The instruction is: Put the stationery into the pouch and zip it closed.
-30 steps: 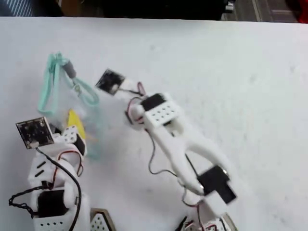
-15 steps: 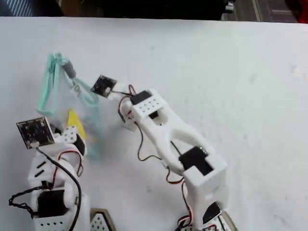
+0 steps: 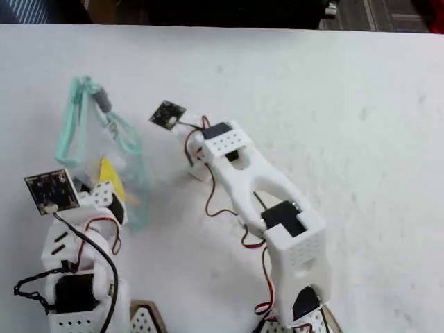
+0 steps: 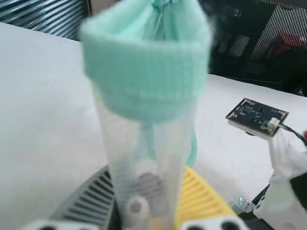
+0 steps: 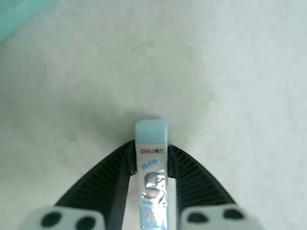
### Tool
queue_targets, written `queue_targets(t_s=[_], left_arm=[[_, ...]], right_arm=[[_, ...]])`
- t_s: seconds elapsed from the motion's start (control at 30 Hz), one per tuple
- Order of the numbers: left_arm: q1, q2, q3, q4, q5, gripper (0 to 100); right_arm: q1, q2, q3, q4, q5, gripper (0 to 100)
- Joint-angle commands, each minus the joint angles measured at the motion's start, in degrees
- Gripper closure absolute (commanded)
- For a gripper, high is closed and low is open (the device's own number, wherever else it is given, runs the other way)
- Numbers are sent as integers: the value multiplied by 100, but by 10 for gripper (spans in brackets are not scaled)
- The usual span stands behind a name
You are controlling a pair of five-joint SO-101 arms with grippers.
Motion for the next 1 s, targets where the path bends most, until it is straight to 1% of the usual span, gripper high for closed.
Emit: queue_targets(t_s=[0.0, 0.13, 0.27, 0.37, 0.47, 0.57, 0.83, 0.97], left_arm=[[523, -57, -352, -220, 62, 962], [1103, -57, -484, -273, 88, 965], [1771, -57, -607, -510, 62, 965], [2123, -57, -387, -747, 26, 963], [2149, -57, -9, -1090, -325, 965], [2149, -57, 246, -1240, -413, 965], [2185, -57, 273, -1160, -422, 965], [2290, -57, 237, -1011, -396, 962]], right_arm=[[356, -585, -158, 259, 35, 981], [620, -804, 123, 198, 26, 982], [866, -804, 888, -611, 26, 982], [989, -813, 1240, -1147, 26, 982], [1015, -866, 1257, -1191, 0, 982], [1103, -1095, 1284, -1174, -466, 982], [2097, -1938, 1758, -1490, -1714, 982], [2281, -2730, 1776, -1235, -1987, 983]])
